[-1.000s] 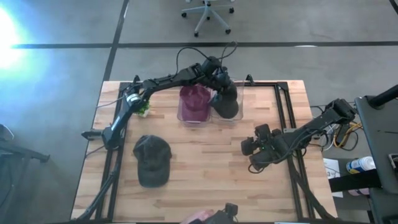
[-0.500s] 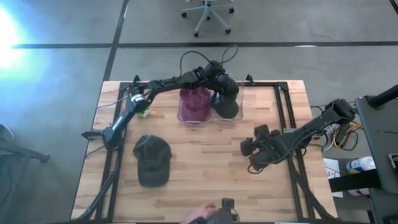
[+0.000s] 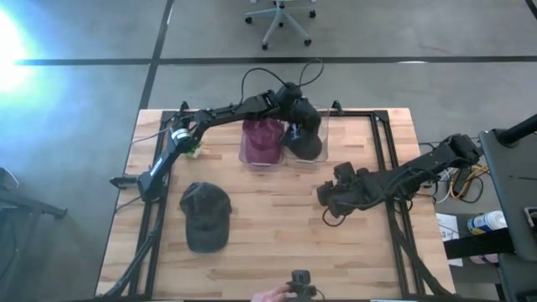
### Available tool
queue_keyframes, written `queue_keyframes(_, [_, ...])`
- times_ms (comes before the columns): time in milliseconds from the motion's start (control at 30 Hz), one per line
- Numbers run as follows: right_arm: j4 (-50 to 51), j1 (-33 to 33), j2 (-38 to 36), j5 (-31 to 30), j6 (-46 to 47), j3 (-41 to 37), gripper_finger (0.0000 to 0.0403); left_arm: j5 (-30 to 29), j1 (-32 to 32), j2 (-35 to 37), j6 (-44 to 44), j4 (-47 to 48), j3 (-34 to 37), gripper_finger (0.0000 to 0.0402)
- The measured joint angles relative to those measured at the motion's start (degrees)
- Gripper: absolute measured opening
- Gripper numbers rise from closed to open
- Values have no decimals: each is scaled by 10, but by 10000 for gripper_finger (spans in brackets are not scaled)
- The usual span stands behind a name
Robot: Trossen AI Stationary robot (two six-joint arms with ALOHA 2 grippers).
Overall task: Pick & Place hat
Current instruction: Put the right black cap into the right transparent bin
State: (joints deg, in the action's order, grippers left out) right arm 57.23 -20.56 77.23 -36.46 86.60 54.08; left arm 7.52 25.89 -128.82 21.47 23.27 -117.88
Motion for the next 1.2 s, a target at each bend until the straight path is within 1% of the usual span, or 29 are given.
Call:
queue_keyframes(67, [0,4,0,3,-13,0,219,-53,-4,0,-22,-3,0,145])
queue_keyframes(167, [-1,4,0,4,-20,0,219,-70,-7,-1,-25,2,1,145])
queue_keyframes(233, [-1,4,0,5,-22,0,219,-105,-13,-1,-28,-1,1,145])
queue_keyframes(267, [-1,4,0,5,-22,0,219,-111,-15,-1,-26,-2,1,145])
queue_keyframes(400, [-1,4,0,6,-32,0,219,-121,-20,-1,-19,2,1,145])
queue_keyframes(467, [-1,4,0,6,-40,0,219,-121,-21,-1,-28,-5,1,145])
queue_keyframes(567, [-1,4,0,6,-44,0,219,-107,-24,-1,-47,-9,1,148])
queue_keyframes(633, [-1,3,0,6,-48,0,219,-94,-24,-1,-55,-9,1,156])
queue_keyframes(767, [-2,3,-4,7,-48,-4,219,-85,-24,-1,-62,-4,1,186])
queue_keyframes(900, [-3,3,-24,8,-51,-12,219,-84,-24,1,-58,28,1,216])
queue_keyframes(967, [-5,4,-39,9,-57,-16,219,-88,-24,5,-37,41,1,225])
queue_keyframes(1067, [-6,4,-64,9,-58,-27,219,-115,-25,20,-2,65,1,232])
queue_keyframes(1200, [-11,6,-101,6,-55,-50,219,-125,-25,52,-5,105,1,234])
